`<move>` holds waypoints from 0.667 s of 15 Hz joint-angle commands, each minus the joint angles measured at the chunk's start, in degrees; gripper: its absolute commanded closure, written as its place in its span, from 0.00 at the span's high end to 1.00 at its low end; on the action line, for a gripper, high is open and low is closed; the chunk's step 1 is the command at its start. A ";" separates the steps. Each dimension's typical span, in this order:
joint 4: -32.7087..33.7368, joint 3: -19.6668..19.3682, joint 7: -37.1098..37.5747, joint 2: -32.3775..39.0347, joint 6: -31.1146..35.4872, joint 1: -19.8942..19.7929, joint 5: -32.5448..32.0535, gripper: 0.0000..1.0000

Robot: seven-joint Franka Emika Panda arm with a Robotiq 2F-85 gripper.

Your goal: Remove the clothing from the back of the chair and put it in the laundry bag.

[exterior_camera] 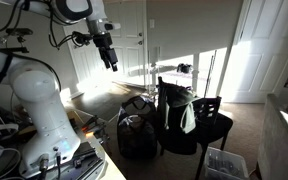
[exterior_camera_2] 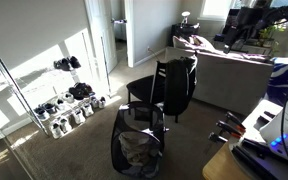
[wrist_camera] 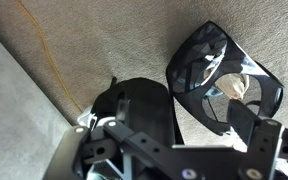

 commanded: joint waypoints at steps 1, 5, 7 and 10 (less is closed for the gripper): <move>1.64 0.58 0.64 2.91 1.87 -1.83 -0.93 1.00; 6.09 -1.36 2.95 11.74 10.90 -8.74 -4.88 1.00; 8.62 -2.92 3.75 17.53 15.82 -11.45 -4.85 1.00; 13.50 -4.25 7.46 26.52 22.47 -14.45 -2.85 1.00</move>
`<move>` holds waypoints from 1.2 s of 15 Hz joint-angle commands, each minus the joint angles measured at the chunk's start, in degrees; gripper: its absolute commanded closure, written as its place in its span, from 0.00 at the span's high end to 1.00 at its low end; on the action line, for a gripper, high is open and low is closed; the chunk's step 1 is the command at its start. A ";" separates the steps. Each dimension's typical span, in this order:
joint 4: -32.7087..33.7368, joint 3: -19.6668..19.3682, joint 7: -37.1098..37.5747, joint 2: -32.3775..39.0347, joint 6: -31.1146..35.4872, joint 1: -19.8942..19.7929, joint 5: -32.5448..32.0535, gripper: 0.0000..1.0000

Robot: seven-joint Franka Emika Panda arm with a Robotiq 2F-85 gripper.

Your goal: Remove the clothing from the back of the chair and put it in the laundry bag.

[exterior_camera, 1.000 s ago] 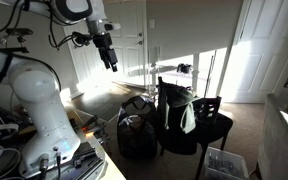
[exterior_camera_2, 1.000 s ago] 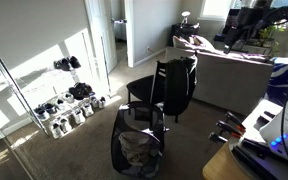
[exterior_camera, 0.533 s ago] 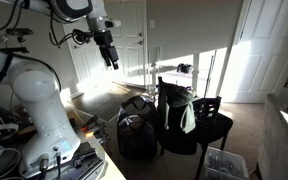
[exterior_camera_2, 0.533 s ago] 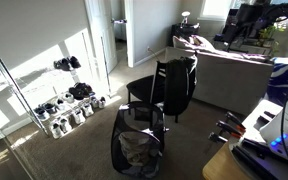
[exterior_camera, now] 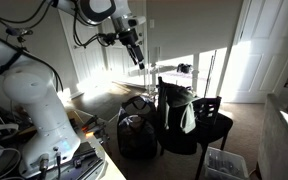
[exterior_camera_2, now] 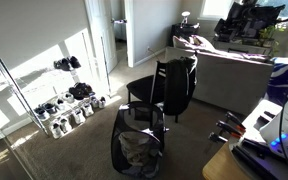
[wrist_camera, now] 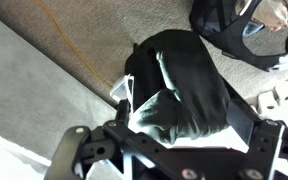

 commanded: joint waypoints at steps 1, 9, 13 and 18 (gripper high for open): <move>7.80 -1.27 6.59 13.12 6.68 -2.36 2.00 1.00; 19.93 -3.20 25.38 30.02 12.80 -2.77 5.23 1.00; 21.39 -4.33 33.17 33.40 18.04 -1.58 6.65 1.00; 21.13 -5.41 34.32 33.81 19.39 -0.34 5.21 1.00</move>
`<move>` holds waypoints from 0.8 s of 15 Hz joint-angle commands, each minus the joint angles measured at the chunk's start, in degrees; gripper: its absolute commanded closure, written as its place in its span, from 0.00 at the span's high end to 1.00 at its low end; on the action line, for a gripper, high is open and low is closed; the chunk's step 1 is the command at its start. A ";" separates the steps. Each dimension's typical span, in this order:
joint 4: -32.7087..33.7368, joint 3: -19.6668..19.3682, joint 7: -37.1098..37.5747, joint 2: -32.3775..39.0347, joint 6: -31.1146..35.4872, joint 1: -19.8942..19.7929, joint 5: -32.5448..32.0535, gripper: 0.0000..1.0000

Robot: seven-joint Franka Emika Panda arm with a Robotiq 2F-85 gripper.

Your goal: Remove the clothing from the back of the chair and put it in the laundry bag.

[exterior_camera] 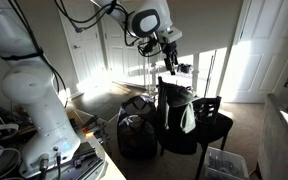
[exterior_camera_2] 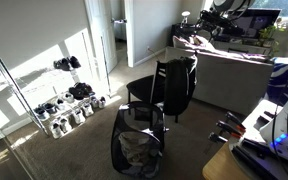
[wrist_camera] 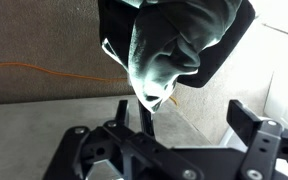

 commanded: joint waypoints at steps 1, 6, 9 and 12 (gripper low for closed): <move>0.08 -1.30 0.09 0.04 -0.01 1.31 -0.08 1.00; 0.17 -1.45 0.12 0.04 0.00 1.28 -0.05 1.00; 2.11 -1.27 1.97 3.08 2.16 1.97 0.56 1.00; 5.45 -1.62 5.06 7.68 3.29 2.87 1.69 1.00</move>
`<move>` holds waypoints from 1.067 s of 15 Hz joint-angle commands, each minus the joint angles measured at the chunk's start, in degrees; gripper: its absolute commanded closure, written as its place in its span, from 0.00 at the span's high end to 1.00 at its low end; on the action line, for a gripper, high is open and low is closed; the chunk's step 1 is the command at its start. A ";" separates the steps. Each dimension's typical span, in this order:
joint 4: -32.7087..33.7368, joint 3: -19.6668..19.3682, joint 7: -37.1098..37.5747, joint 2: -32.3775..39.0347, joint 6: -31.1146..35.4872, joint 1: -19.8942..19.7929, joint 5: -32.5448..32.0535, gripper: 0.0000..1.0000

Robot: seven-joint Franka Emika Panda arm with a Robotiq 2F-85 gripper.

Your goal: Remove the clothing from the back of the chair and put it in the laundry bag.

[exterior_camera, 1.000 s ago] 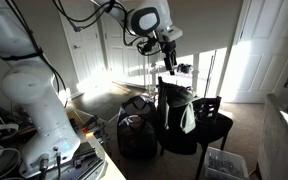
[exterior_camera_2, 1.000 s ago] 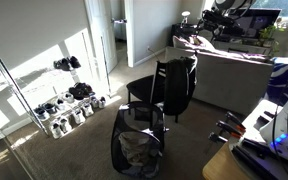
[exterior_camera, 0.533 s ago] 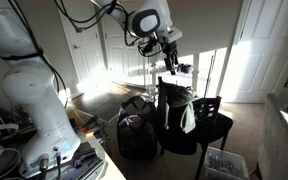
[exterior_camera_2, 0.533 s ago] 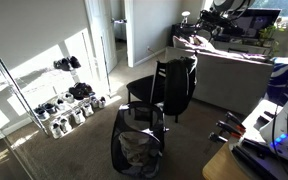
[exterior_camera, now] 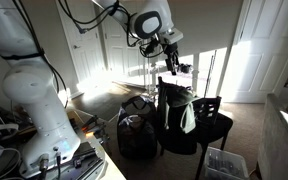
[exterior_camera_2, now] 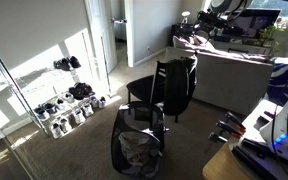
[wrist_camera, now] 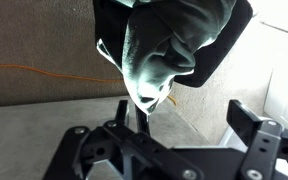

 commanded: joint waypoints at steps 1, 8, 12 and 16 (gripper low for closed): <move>5.06 -1.23 6.41 7.18 2.40 1.57 1.45 1.00; 12.85 -2.15 6.94 18.49 -0.08 3.28 15.55 1.00; 16.27 -2.15 7.08 23.15 -0.84 4.60 19.08 1.00; 17.66 -2.61 7.19 26.15 -3.34 4.97 20.00 1.00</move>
